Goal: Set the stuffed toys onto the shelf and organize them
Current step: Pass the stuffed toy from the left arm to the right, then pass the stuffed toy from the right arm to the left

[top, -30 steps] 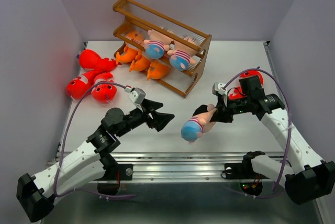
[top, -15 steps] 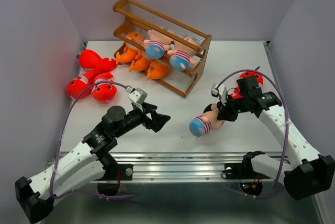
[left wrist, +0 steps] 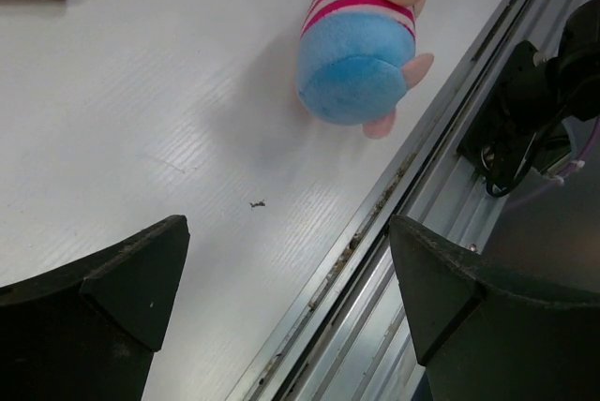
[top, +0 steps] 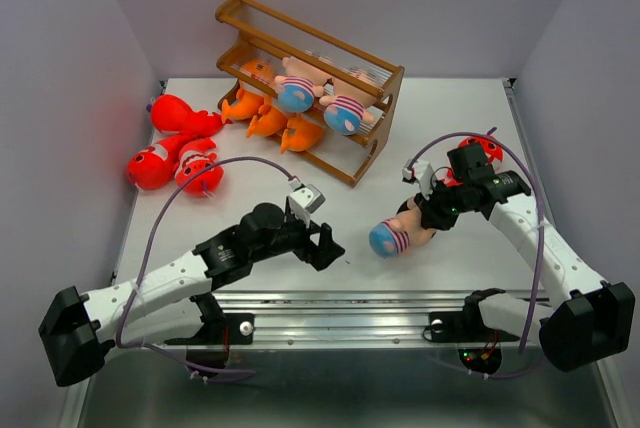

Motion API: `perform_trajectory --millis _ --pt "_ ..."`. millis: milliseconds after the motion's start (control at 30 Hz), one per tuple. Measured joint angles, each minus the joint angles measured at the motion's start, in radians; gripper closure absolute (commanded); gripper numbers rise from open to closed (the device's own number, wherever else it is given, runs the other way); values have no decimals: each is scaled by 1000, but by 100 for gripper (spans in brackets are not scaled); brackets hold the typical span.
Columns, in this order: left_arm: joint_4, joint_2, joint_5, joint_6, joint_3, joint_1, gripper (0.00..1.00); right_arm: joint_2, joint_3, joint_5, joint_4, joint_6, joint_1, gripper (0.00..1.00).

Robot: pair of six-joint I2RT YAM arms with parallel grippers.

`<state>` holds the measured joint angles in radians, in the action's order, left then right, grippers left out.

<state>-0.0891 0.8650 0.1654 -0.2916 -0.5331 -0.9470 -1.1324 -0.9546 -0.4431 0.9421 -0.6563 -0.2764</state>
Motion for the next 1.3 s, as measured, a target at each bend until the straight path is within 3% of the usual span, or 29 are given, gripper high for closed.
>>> perform_trajectory --millis 367,733,867,933,1033,1067,1100,1267,1300 --pt "-101 207 -122 18 -16 -160 6 -44 0 -11 1 25 0 99" --pt "-215 464 -215 26 -180 -231 6 -87 -21 -66 19 48 0 98" --pt "-229 536 -230 14 -212 -232 14 -89 -21 -81 19 56 0 98" --pt "-230 569 -239 4 -228 -233 24 -92 -22 -89 19 60 0 98" --pt "-228 603 -254 -7 -243 -237 58 -107 -29 -97 21 62 0 98" --pt "-225 608 -257 -14 -247 -237 90 -112 -31 -100 21 62 0 96" --pt "-223 615 -262 -15 -253 -237 100 -114 -31 -103 21 62 0 95" --pt "-209 634 -277 -25 -275 -237 100 -116 -32 -108 20 63 0 78" --pt "-208 634 -277 -26 -275 -237 100 -116 -32 -109 20 63 0 56"
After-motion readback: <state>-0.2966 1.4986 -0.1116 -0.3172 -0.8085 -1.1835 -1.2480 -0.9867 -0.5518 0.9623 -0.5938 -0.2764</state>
